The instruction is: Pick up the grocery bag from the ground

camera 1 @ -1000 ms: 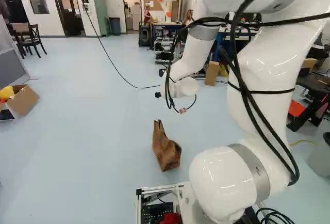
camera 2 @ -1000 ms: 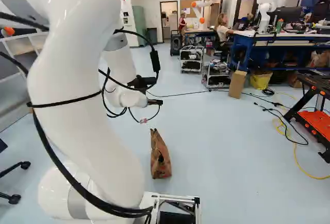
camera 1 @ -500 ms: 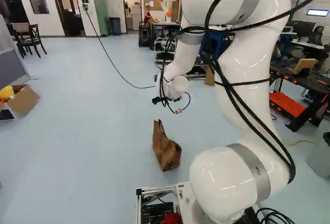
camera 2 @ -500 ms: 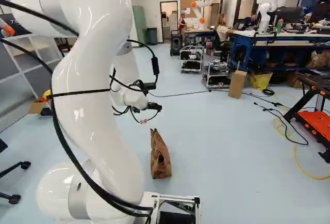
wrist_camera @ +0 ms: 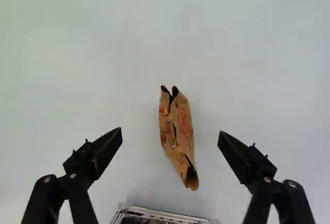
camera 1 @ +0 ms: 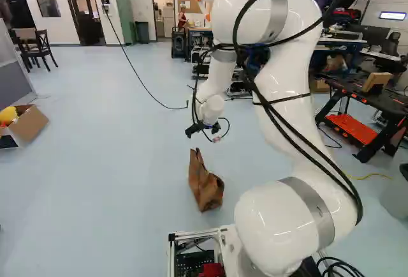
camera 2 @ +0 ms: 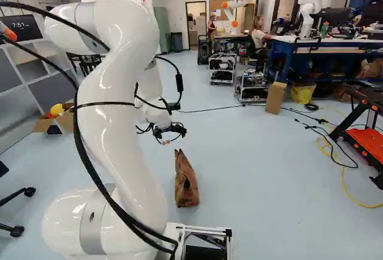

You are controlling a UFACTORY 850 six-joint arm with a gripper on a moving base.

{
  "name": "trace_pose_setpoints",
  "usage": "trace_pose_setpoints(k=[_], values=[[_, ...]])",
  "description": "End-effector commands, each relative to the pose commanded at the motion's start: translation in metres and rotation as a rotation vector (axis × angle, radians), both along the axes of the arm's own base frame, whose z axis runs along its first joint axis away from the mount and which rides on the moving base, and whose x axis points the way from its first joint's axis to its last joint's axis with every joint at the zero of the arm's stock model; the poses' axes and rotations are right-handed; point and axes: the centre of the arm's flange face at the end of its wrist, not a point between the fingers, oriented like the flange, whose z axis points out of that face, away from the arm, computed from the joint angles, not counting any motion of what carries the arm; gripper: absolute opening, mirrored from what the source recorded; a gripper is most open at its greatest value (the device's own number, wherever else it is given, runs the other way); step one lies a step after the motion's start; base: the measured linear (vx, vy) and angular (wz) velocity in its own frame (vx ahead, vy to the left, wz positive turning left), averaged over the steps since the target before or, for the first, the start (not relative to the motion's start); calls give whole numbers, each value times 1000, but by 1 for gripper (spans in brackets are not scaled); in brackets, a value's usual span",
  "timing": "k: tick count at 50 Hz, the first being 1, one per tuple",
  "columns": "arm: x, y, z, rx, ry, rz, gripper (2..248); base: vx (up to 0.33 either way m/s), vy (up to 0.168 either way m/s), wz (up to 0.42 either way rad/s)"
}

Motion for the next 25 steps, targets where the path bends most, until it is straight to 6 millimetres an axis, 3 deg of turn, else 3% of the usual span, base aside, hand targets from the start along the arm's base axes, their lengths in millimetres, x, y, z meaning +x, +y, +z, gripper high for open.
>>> trace_pose_setpoints(k=[25], values=[[17,2,-39,-15,96,-2,247,0,0,0]])
